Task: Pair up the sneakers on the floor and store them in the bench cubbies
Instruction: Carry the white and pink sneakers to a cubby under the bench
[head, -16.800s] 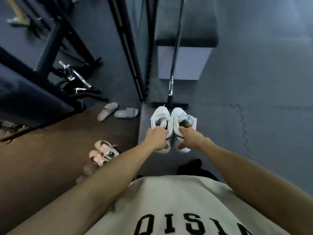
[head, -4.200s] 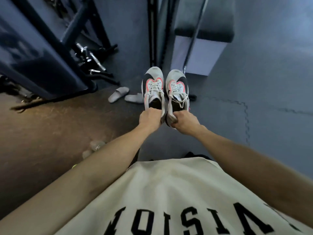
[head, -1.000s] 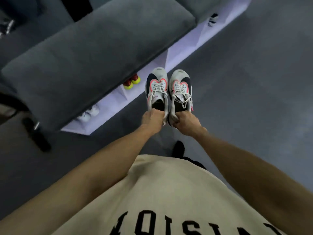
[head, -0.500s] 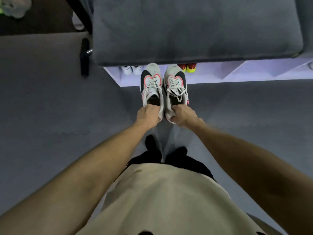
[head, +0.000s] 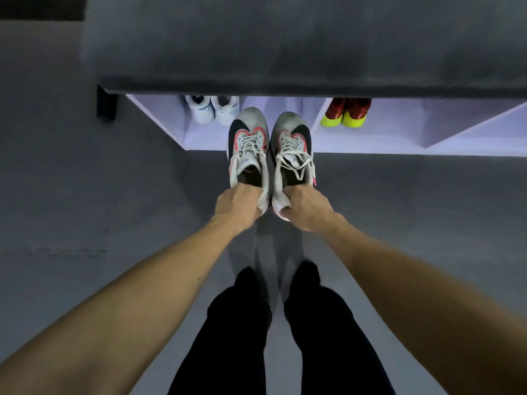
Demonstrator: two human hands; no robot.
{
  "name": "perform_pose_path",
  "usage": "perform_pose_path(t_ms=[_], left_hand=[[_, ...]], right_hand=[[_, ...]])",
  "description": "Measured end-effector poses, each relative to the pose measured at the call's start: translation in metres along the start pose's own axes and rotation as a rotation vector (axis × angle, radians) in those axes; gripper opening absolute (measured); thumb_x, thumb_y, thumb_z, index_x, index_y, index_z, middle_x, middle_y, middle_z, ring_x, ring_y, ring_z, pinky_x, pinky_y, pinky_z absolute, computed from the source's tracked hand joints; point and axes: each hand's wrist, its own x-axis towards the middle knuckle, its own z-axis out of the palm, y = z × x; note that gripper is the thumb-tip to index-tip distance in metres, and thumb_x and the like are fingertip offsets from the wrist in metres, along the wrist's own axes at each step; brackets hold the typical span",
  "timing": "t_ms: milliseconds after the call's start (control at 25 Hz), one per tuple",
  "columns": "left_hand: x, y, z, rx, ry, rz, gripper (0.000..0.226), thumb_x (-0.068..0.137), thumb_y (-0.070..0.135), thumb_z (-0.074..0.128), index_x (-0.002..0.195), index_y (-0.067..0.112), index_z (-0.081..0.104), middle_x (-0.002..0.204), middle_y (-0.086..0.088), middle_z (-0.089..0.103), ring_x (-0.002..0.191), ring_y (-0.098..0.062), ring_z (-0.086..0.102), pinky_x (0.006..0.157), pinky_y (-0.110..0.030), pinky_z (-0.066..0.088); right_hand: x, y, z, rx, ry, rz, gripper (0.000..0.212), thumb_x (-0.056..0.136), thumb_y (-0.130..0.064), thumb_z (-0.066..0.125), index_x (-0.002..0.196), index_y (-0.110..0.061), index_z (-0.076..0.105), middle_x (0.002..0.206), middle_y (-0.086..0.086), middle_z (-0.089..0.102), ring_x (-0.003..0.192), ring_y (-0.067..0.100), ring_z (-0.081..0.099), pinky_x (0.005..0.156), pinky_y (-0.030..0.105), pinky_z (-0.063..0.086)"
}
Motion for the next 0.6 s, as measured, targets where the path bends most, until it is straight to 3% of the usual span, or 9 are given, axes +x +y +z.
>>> perform_pose_path(t_ms=[280, 600], left_hand=[[0.178, -0.029, 0.063, 0.079, 0.163, 0.044, 0.024, 0.09, 0.027, 0.065, 0.111, 0.018, 0.062, 0.109, -0.009, 0.063, 0.1, -0.032, 0.062, 0.069, -0.035, 0.043], [0.342, -0.049, 0.081, 0.127, 0.388, 0.053, 0.028, 0.088, 0.024, 0.067, 0.115, 0.018, 0.062, 0.114, -0.012, 0.064, 0.106, -0.035, 0.062, 0.079, -0.036, 0.048]], right_hand=[[0.178, 0.067, 0.049, -0.112, 0.156, -0.038, 0.024, 0.088, -0.025, 0.06, 0.11, -0.016, 0.06, 0.11, 0.011, 0.062, 0.099, 0.035, 0.062, 0.078, 0.037, 0.051], [0.34, 0.099, 0.046, -0.169, 0.303, -0.144, 0.026, 0.086, -0.022, 0.062, 0.11, -0.011, 0.062, 0.118, 0.015, 0.062, 0.11, 0.034, 0.059, 0.086, 0.032, 0.048]])
